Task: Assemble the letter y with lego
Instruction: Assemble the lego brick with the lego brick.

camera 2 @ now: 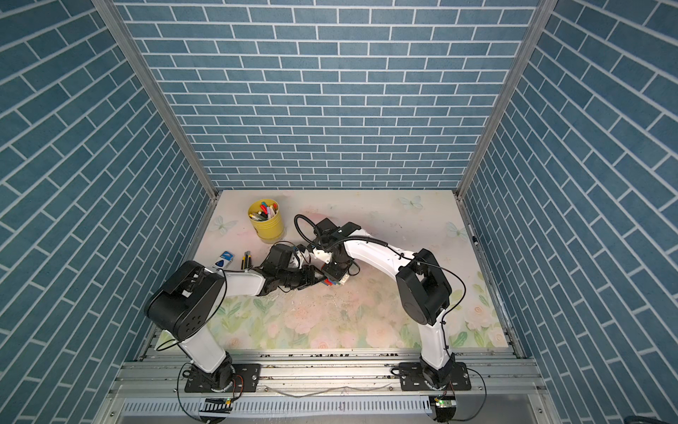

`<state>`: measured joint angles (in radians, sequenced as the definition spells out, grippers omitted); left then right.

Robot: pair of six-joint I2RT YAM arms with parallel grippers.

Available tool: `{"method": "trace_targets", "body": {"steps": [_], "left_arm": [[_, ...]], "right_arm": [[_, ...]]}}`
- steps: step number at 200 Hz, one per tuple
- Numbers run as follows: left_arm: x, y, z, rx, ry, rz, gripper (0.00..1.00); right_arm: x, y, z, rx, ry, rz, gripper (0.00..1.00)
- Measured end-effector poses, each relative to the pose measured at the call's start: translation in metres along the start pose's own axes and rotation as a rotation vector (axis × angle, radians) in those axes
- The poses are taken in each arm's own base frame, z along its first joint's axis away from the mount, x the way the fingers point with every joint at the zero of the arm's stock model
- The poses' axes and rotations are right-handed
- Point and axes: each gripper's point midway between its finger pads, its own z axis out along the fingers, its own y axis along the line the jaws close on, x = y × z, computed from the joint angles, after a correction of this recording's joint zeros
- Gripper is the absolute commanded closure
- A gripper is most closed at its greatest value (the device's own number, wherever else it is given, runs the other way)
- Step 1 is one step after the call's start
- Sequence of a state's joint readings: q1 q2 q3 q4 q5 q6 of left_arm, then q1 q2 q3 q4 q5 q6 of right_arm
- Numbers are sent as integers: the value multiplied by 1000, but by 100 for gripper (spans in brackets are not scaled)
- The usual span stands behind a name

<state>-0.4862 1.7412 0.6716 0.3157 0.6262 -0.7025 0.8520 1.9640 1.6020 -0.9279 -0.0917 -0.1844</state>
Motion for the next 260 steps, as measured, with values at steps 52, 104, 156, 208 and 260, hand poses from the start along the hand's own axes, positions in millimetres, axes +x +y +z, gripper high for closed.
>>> {"method": "trace_targets", "body": {"steps": [52,104,156,208,260], "left_arm": [[1,-1,1,11,6,3,44],[1,-1,1,17,7,4,44],[1,-1,1,21,2,5,45],[0,0,1,23,-1,6,46],[0,-1,0,25,-3,6,45]], "right_arm": [[0,4,5,4,29,-19,73],[0,3,5,16,43,-23,73],[-1,3,6,20,44,-22,74],[-1,3,6,23,41,-17,74],[-2,3,5,24,36,-17,74]]}}
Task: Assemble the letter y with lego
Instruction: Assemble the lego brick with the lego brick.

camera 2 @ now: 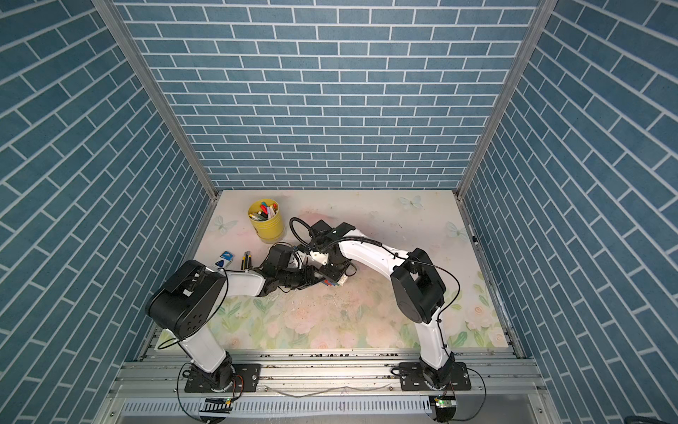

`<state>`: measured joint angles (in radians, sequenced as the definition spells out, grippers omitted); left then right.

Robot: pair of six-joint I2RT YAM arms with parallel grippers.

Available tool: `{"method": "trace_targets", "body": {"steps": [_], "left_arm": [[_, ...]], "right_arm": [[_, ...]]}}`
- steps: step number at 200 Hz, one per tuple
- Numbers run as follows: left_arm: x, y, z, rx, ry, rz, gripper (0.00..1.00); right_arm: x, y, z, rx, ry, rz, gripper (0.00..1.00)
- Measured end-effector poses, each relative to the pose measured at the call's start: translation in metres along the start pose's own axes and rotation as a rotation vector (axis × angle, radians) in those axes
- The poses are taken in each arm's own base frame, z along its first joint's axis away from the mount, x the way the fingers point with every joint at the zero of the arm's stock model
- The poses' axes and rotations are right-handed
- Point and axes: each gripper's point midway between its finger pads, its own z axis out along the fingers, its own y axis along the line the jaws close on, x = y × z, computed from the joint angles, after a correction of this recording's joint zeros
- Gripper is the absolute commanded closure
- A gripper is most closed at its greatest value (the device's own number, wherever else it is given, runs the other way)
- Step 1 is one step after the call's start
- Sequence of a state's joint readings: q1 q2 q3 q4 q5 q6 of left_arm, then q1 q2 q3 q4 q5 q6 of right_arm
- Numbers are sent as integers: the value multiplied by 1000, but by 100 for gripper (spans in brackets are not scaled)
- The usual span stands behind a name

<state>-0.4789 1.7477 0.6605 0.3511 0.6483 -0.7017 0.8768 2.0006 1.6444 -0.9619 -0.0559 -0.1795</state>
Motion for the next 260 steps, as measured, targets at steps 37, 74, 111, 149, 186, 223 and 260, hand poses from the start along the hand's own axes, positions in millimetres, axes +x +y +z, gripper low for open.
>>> {"method": "trace_targets", "body": {"steps": [37,74,111,149,186,223,260], "left_arm": [[-2,-2,-2,-5,-7,1,43],[-3,-1,-4,-25,-7,-7,43],[-4,0,-8,-39,-13,-11,42],[-4,3,-15,-70,-18,-25,41],[-3,6,-20,-96,-18,-36,40],[-1,8,-22,-105,-16,-42,38],[1,9,-25,-94,-23,-44,37]], "right_arm": [[0,0,0,1,-2,-1,74],[0,0,0,2,-4,-1,74],[-2,0,0,2,-10,-1,74],[-6,2,0,-2,-27,-8,74],[-10,6,0,-9,-39,-15,74],[-11,8,0,-20,-43,-16,74],[-11,11,1,-34,-47,-16,74]]}}
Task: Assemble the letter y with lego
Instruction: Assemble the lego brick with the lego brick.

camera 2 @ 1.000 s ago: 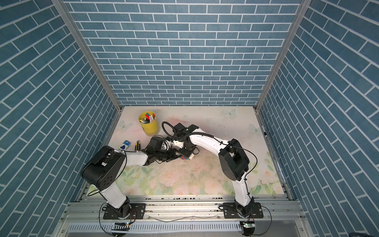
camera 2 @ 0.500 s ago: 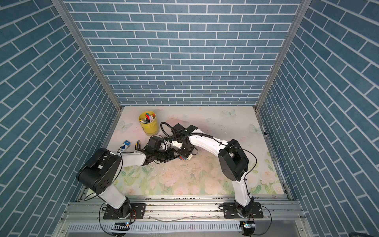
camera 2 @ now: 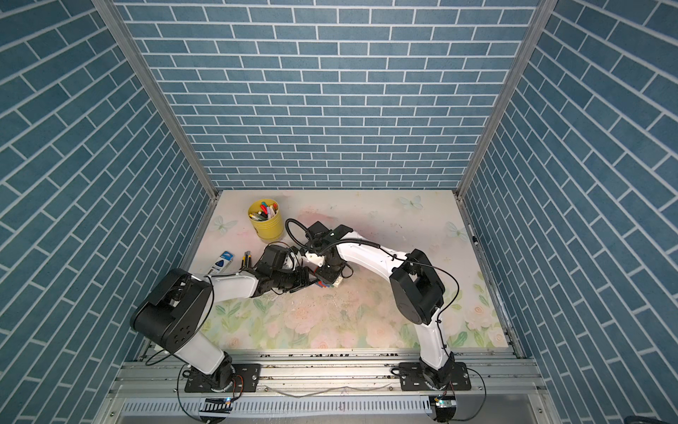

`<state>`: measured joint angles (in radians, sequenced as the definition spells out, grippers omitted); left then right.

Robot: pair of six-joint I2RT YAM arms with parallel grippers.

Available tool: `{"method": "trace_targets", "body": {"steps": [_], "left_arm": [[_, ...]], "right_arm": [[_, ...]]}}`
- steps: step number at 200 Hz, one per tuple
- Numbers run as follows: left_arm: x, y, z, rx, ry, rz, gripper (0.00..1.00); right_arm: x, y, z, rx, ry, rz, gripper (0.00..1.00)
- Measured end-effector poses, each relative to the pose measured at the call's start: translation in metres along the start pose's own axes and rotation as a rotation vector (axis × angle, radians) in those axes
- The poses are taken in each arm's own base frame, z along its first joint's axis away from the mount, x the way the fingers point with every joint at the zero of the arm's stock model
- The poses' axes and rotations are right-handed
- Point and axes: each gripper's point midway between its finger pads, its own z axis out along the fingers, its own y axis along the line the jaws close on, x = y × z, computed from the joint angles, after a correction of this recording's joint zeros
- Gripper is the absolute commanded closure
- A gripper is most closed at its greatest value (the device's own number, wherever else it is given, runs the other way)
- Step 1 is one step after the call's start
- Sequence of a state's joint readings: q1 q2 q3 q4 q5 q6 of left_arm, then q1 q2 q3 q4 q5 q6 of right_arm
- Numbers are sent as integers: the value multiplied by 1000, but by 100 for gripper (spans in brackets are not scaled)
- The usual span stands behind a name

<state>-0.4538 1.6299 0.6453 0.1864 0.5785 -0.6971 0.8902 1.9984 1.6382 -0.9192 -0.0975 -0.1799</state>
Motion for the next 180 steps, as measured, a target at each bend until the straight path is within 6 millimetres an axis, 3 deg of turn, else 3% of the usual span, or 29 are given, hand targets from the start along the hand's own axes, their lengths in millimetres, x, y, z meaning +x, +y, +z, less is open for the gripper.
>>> {"method": "trace_targets", "body": {"steps": [180], "left_arm": [[8,16,-22,-7,-44,-36,36]], "right_arm": [[2,0,1,1,5,2,74]]}}
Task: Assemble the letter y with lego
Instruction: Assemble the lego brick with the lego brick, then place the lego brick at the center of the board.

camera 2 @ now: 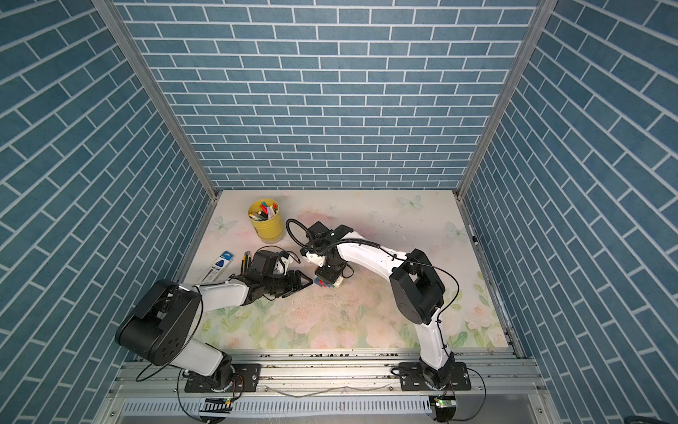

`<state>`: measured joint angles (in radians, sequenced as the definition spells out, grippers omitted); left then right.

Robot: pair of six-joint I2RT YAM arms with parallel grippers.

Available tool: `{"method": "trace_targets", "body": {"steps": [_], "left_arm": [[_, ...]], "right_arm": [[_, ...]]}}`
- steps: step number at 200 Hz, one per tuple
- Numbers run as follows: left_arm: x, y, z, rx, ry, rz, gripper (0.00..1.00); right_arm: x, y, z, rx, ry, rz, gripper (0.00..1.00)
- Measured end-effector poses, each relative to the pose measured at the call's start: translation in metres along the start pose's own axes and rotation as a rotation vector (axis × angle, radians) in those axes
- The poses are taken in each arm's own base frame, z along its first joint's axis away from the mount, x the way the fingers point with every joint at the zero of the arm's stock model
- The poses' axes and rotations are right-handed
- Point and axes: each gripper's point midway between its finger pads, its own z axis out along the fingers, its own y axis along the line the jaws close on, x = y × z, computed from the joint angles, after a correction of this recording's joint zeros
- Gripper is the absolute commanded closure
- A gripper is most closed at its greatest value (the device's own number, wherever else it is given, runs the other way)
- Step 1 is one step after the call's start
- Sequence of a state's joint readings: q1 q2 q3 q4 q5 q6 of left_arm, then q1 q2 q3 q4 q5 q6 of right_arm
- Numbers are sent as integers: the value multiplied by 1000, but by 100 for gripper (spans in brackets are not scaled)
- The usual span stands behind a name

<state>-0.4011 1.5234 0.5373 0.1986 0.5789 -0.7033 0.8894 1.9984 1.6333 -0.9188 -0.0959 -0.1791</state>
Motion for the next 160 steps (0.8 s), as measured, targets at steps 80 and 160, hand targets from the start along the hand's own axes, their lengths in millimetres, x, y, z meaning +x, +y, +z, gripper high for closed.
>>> {"method": "trace_targets", "body": {"steps": [80,160], "left_arm": [[2,4,-5,-23,-1,-15,36],[7,16,-20,-89,-1,-58,35]], "right_arm": [[-2,-1,-1,-54,-42,68,74],[9,-24,-38,-197,-223,259,74]]}}
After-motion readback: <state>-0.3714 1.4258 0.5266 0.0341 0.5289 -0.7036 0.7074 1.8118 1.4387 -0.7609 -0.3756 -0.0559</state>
